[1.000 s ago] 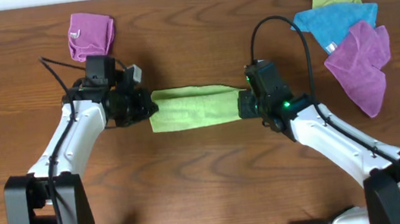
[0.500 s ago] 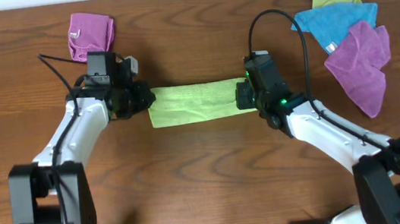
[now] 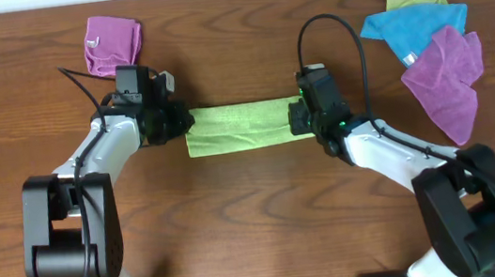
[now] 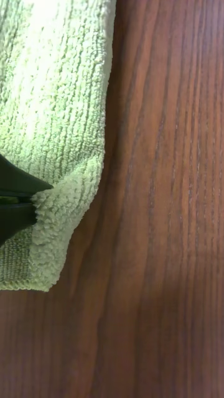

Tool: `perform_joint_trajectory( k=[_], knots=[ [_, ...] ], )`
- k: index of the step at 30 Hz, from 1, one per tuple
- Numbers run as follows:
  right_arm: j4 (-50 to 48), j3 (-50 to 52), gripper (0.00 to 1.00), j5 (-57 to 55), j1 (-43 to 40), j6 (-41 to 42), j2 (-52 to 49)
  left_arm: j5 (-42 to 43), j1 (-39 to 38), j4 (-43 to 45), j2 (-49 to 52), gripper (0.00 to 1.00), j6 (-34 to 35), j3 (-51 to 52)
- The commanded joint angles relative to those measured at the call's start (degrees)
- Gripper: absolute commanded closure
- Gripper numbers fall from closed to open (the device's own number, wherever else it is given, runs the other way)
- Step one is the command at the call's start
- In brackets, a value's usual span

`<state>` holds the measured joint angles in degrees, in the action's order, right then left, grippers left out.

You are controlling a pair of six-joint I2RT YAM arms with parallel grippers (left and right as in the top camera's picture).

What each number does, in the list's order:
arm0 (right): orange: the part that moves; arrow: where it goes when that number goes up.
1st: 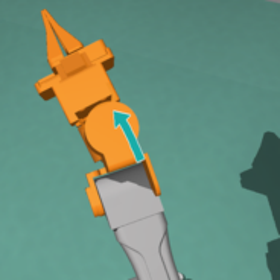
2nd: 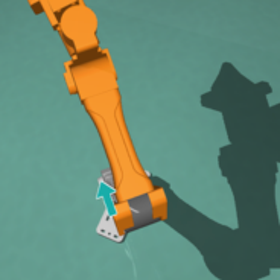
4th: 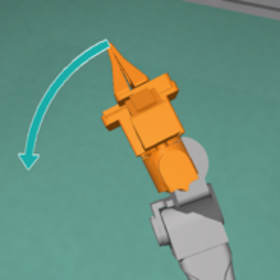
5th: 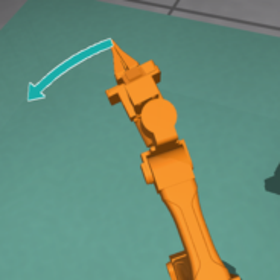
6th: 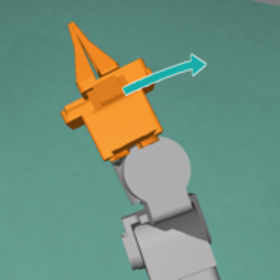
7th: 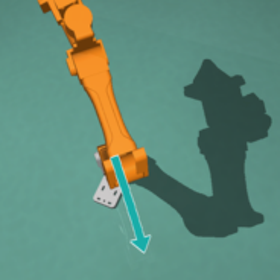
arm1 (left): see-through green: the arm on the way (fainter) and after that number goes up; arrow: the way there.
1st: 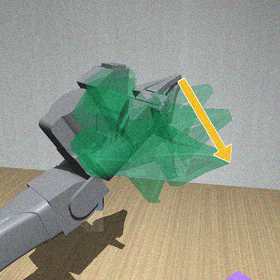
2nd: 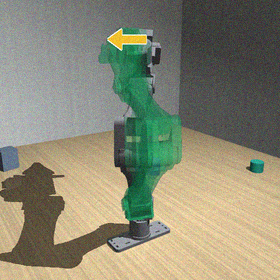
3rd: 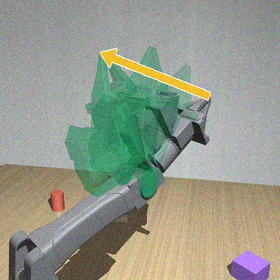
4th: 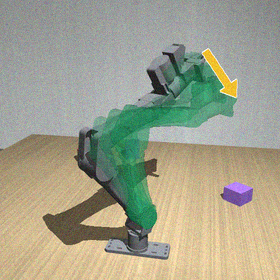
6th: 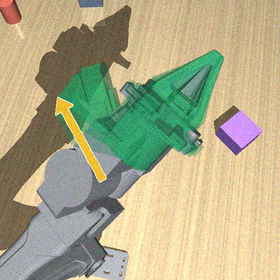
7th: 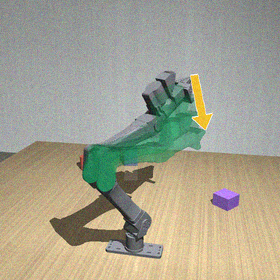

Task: Fold the cloth
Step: 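Pull both grippers apart to stretch the folded green cloth into a strip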

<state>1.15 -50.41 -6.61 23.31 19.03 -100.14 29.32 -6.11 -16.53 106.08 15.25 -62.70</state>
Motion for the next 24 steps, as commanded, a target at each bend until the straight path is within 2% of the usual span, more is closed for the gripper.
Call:
perform_joint_trajectory(
  k=[1,6,7,8,9,11,13,18,24],
  knots=[
    [-0.72,0.04,0.99,-3.87,-0.96,-1.36,-0.39,-2.51,0.31,0.72,0.52,0.94,0.2,-0.09],
    [-0.74,0.04,0.98,-4.57,-1.01,-1.55,-0.39,-2.56,0.31,0.74,0.52,0.93,-0.04,-0.09],
    [-0.74,0.04,0.93,-4.57,-1.01,-1.55,-0.39,-2.56,0.31,0.74,0.52,0.89,-0.04,-0.09],
    [-0.74,0.04,0.79,-4.55,-1.01,-1.53,-0.39,-2.6,0.31,0.72,0.52,0.84,-0.22,-0.09],
    [-0.72,0.04,0.72,-4.55,-1.01,-1.55,-0.39,-2.8,0.31,0.7,0.52,0.78,-0.52,-0.09],
    [-0.44,0.0,0.63,-4.5,-0.98,-1.53,-0.37,-2.95,0.31,0.66,0.52,0.71,-0.7,-0.09],
    [0.46,-0.35,0.56,-4.42,-0.94,-1.51,-0.26,-2.93,0.46,0.66,0.52,0.71,-0.83,-0.09],
    [2.49,-0.63,0.46,-4.35,-0.94,-1.49,2.4,-2.91,0.48,-0.17,0.24,0.66,-1.09,-0.11],
    [6.47,-0.66,0.41,-4.37,-0.96,-1.49,7.39,-4.66,0.52,-5.68,-2.21,0.64,-1.77,-0.74]
  ],
)
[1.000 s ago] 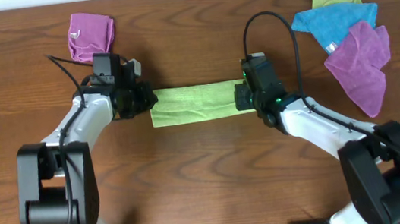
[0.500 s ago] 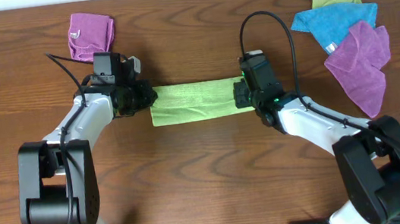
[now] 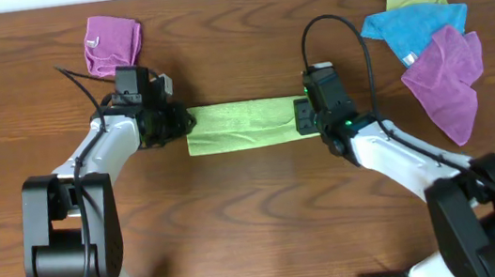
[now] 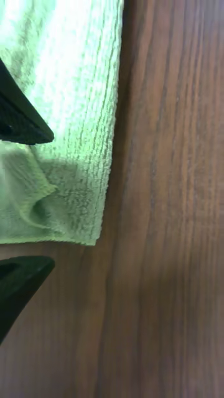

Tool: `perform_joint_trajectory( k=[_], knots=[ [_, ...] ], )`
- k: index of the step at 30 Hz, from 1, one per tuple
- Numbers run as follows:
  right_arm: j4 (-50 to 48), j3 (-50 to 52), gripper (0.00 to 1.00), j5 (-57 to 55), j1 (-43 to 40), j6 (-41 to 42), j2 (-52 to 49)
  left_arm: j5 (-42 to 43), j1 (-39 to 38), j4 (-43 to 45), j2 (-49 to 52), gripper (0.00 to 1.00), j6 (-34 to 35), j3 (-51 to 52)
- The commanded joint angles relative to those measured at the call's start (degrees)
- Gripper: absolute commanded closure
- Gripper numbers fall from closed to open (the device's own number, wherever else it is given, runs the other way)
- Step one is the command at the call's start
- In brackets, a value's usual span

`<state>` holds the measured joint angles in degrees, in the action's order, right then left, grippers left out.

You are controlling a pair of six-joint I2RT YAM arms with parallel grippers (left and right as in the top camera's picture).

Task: Fold the cloth
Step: 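Pull both grippers apart to stretch the folded green cloth into a strip, then fold the strip by moving the right gripper toward the left gripper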

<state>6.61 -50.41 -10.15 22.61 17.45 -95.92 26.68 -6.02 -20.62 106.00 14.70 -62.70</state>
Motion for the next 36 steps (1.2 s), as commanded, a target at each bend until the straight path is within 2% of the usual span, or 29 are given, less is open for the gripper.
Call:
perform_joint_trajectory(
  k=[1,6,8,10,11,14,16,24,36],
  knots=[
    [2.14,-0.66,0.4,-0.85,-0.26,0.09,4.17,-2.54,0.44,-3.02,-2.86,0.64,-1.2,-0.81],
    [8.74,-0.66,0.37,-1.9,-0.33,1.88,8.76,-2.38,0.44,-5.6,-6.34,0.63,-1.16,-0.81],
    [11.93,-0.66,0.32,-1.46,-0.74,5.38,10.84,-0.79,0.44,-5.03,-7.91,0.67,-0.74,-0.81],
    [14.29,-0.66,0.29,1.6,-1.68,9.29,12.55,1.36,0.31,-3.52,-8.98,0.78,0.39,-0.81],
    [15.08,-0.63,0.28,3.85,-2.43,10.95,13.07,1.95,-0.04,-2.34,-9.05,0.78,1.53,-0.81],
    [15.96,-0.28,0.26,10.84,-5.62,16.26,12.94,1.81,-1.4,0.0,-8.46,0.9,3.17,-0.81],
    [15.91,0.02,0.25,15.13,-7.76,18.36,12.41,1.62,-2.82,1.68,-7.39,0.93,3.67,-0.81],
    [11.39,0.15,0.22,28.52,-11.54,22.6,7.65,-1.88,-7.96,4.9,0.48,0.94,4.7,-0.81],
    [8.87,0.15,0.22,28.33,-11.34,26.27,1.18,-4.15,-8.26,5.88,6.19,0.94,5.57,-0.81]
  ],
)
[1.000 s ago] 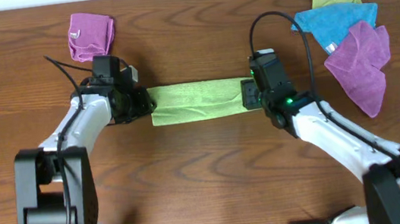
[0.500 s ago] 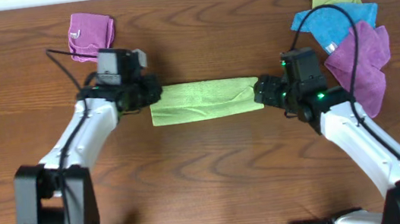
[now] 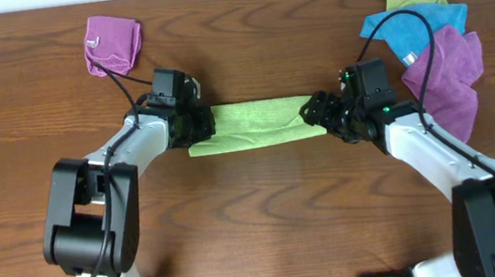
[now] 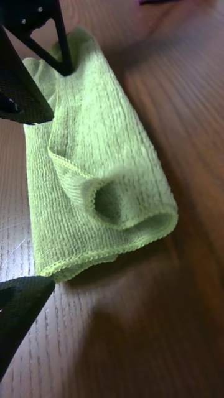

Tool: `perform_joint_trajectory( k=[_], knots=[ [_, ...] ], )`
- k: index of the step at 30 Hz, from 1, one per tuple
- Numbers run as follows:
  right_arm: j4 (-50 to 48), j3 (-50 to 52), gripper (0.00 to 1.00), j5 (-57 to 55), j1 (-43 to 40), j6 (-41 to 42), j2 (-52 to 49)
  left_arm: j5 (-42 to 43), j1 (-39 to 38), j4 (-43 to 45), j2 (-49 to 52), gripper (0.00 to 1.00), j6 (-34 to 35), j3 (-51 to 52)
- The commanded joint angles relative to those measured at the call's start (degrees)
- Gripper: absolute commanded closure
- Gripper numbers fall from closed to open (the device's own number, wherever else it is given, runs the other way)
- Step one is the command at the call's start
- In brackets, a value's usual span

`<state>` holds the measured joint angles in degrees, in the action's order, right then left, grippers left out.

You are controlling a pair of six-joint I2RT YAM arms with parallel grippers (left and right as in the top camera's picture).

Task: Fold the cloth
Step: 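Fold the strip by moving the right gripper toward the left gripper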

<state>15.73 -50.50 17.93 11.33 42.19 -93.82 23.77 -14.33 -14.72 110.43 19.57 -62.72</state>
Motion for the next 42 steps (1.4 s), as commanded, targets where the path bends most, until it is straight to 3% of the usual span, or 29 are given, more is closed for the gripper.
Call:
perform_joint_trajectory(
  k=[1,19,22,28,42],
  knots=[
    [-0.31,0.24,0.22,0.07,-0.07,1.53,-1.25,-1.25,0.04,-0.07,1.88,0.94,0.94,-0.79],
    [-13.46,0.24,0.26,0.72,0.79,8.09,-11.93,-1.29,0.04,0.0,1.99,0.94,1.25,-0.79],
    [-16.04,0.24,0.38,0.68,1.99,8.13,-13.2,-1.29,0.04,0.0,1.99,0.94,1.25,-0.79],
    [-20.7,0.22,0.96,-0.55,3.37,2.8,-13.75,-1.29,0.04,-0.11,1.99,0.94,1.27,-0.79],
    [-23.89,-0.68,0.99,-0.55,4.98,-4.52,-2.97,-0.85,0.07,-0.44,1.99,0.94,1.27,-0.79]
  ],
)
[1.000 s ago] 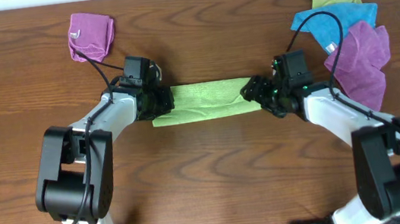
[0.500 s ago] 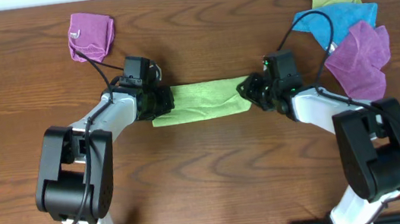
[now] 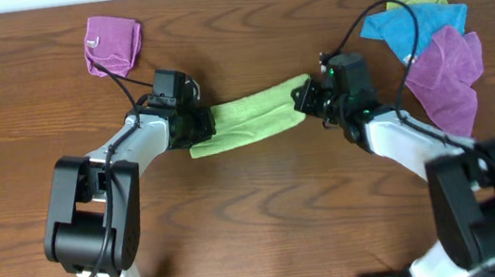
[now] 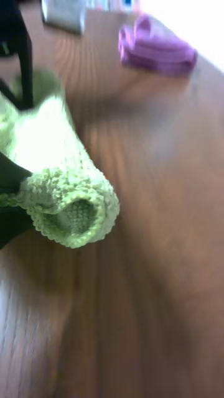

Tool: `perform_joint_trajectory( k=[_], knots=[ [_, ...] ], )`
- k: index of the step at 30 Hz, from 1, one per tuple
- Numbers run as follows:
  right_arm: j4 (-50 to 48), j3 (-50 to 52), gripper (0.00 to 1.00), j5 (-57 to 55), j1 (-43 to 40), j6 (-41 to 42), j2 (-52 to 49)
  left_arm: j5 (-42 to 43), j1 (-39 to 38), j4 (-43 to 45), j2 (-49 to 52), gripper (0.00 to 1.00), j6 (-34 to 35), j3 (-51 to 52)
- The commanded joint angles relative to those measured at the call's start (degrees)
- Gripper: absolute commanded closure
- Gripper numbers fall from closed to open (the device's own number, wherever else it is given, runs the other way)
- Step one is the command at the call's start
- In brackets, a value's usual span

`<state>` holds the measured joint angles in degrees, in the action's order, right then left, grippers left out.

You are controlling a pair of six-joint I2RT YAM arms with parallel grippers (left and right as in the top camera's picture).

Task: Fold the cloth
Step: 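Fold the strip by moving the right gripper toward the left gripper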

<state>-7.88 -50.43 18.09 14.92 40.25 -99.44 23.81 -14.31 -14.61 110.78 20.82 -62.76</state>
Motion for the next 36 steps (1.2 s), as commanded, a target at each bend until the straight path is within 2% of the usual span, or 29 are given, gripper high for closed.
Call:
perform_joint_trajectory(
  k=[1,6,17,22,27,36],
  knots=[
    [-0.26,-1.07,0.99,-0.72,2.08,-3.13,2.86,-0.59,0.04,-0.52,1.64,0.94,0.02,-0.74],
    [0.07,-3.58,0.99,-2.32,5.84,-4.13,2.82,-0.17,0.04,-0.52,1.64,0.94,0.24,-0.76],
    [7.85,-11.3,0.99,-9.75,12.28,-10.12,2.38,-0.17,0.04,-0.46,1.62,0.94,0.24,-0.79],
    [8.41,-13.35,0.99,-9.75,14.1,-10.19,-1.16,-0.17,0.04,-0.48,1.62,0.94,0.24,-0.79],
    [15.15,-19.37,0.99,-10.6,15.78,-14.05,-7.19,1.53,0.11,-0.57,1.51,0.94,0.26,-0.79],
    [16.98,-21.75,0.99,-12.28,17.38,-16.13,-8.04,1.92,2.08,-1.92,-3.06,0.94,1.09,-0.79]
  ],
)
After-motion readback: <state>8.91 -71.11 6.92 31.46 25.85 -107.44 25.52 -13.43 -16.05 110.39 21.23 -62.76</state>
